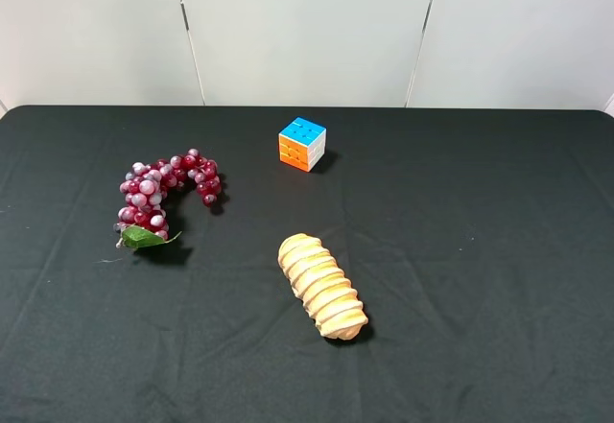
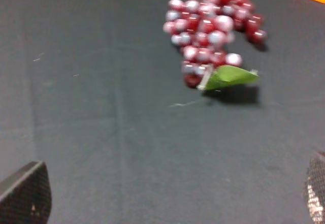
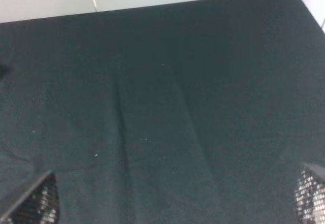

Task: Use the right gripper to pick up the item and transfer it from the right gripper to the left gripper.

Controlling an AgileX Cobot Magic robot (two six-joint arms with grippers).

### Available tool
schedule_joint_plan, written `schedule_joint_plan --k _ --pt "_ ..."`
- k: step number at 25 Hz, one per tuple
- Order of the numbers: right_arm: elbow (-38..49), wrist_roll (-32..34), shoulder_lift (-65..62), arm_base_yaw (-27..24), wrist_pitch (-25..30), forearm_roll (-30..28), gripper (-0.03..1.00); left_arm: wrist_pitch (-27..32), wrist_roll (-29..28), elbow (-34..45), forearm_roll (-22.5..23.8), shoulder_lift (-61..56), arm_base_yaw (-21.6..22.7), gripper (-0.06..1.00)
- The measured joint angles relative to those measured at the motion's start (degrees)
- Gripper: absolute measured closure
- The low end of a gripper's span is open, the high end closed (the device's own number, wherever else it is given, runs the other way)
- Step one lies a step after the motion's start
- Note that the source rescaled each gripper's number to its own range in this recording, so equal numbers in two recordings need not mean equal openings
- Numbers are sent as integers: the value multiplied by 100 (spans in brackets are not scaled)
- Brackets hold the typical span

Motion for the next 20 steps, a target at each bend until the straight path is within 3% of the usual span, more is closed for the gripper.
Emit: schedule_joint_plan --k 4,20 --pt "0 0 0 -54 0 0 -3 0 0 0 0 0 183 -6" --pt "0 0 0 -59 0 0 -3 -2 4 0 0 0 183 -6"
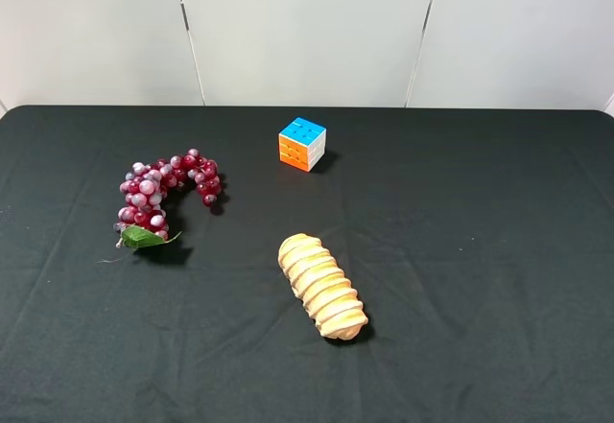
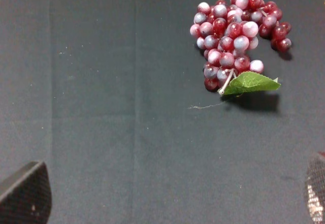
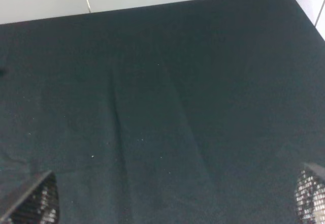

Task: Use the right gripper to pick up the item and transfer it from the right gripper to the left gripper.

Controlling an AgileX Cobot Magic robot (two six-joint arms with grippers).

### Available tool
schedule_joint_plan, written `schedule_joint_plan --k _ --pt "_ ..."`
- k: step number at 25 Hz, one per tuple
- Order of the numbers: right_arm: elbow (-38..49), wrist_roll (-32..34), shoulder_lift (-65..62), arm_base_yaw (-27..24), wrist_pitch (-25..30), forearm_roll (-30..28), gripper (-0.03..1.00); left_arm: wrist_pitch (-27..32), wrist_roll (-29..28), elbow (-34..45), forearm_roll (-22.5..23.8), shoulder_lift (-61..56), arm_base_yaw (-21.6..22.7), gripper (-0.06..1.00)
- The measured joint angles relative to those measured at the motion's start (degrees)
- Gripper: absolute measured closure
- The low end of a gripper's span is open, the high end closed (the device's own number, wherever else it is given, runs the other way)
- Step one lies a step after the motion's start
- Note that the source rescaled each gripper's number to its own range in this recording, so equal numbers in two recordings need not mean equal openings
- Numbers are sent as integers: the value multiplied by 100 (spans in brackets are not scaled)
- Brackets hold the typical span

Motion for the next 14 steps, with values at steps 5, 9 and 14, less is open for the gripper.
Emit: schedule_joint_plan --k 5,9,14 --pt "0 0 0 0 6 1 -3 -26 0 0 0 0 0 -6" --pt "0 0 0 -6 6 1 -3 -38 2 0 0 0 0 -6" --pt "0 0 0 -6 6 1 -3 -38 2 0 0 0 0 -6"
